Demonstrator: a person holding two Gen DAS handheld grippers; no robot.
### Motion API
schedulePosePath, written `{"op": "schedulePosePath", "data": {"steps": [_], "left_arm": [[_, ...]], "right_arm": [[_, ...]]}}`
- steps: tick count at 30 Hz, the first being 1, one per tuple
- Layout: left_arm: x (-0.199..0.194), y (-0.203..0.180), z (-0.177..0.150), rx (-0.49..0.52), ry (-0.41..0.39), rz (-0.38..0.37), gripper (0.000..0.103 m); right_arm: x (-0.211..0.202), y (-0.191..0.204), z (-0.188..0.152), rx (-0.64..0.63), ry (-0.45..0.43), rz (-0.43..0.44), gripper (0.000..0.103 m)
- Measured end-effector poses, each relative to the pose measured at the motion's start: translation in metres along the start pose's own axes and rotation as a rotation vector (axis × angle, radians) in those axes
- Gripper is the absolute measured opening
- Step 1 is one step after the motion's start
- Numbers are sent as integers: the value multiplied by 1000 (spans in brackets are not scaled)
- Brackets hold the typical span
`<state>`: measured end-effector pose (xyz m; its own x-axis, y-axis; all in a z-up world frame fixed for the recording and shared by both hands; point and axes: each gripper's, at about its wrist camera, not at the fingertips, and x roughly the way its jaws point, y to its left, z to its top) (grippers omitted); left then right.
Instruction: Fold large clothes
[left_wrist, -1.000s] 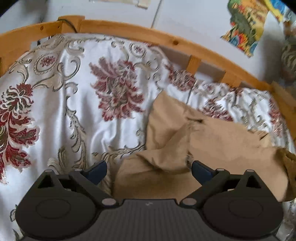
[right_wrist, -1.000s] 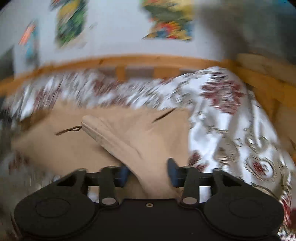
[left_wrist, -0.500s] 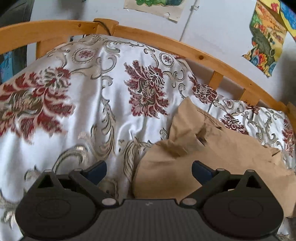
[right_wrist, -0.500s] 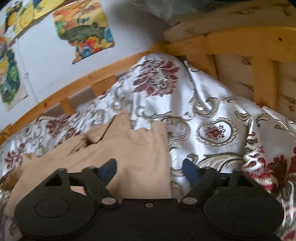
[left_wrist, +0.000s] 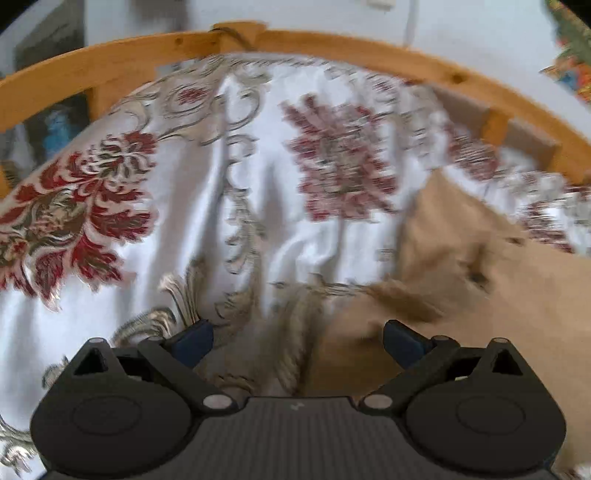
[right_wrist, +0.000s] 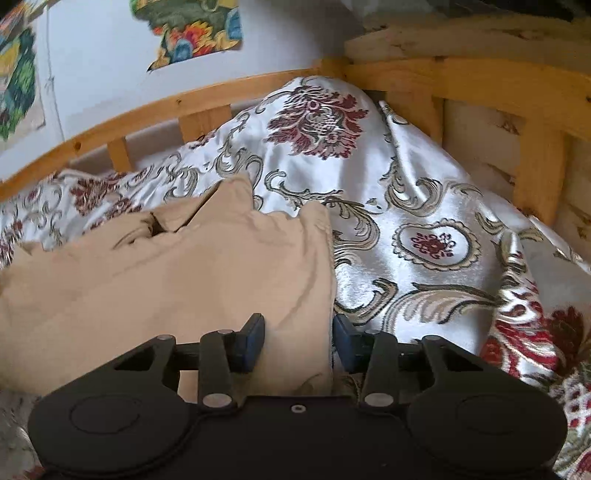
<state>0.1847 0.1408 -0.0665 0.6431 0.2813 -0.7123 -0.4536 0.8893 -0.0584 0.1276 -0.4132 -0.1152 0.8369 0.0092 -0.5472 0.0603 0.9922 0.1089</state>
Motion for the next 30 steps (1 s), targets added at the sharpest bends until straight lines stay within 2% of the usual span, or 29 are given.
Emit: {"op": "schedulePosePath", "data": {"steps": [2, 6, 8, 10, 13, 15, 17, 20, 24, 26, 28, 30], "left_arm": [[2, 5, 3, -58, 22, -2, 98], [-13, 21, -5, -184, 10, -109, 102], [-25, 25, -16, -197, -12, -173, 102], [-41, 24, -29, -153, -74, -225, 102], [-62, 11, -46, -29, -190, -280, 102], [-62, -3, -46, 78, -186, -318, 102], [-53, -21, -38, 167, -160, -299, 102], [-32, -43, -20, 238, -151, -196, 102], [10, -46, 8, 228, -72, -44, 102], [28, -35, 18, 202, -24, 18, 103], [34, -17, 27, 156, 2, -22, 103], [24, -5, 29, 119, -12, -72, 102]], "right_arm": [[1, 4, -1, -36, -6, -11, 47], [0, 9, -2, -79, -17, -29, 51], [-3, 11, -2, -90, -29, -36, 57], [-6, 15, -2, -105, -41, -36, 69], [-7, 20, -2, -135, -52, -43, 78], [-6, 22, -3, -145, -44, -47, 81], [-5, 24, -3, -148, -32, -48, 89], [-10, 28, -5, -160, -55, -57, 101], [-13, 37, -8, -234, -85, -94, 102], [-8, 39, -11, -273, -77, -121, 102], [-1, 39, -15, -287, -66, -133, 102], [0, 40, -16, -287, -79, -139, 102]]}}
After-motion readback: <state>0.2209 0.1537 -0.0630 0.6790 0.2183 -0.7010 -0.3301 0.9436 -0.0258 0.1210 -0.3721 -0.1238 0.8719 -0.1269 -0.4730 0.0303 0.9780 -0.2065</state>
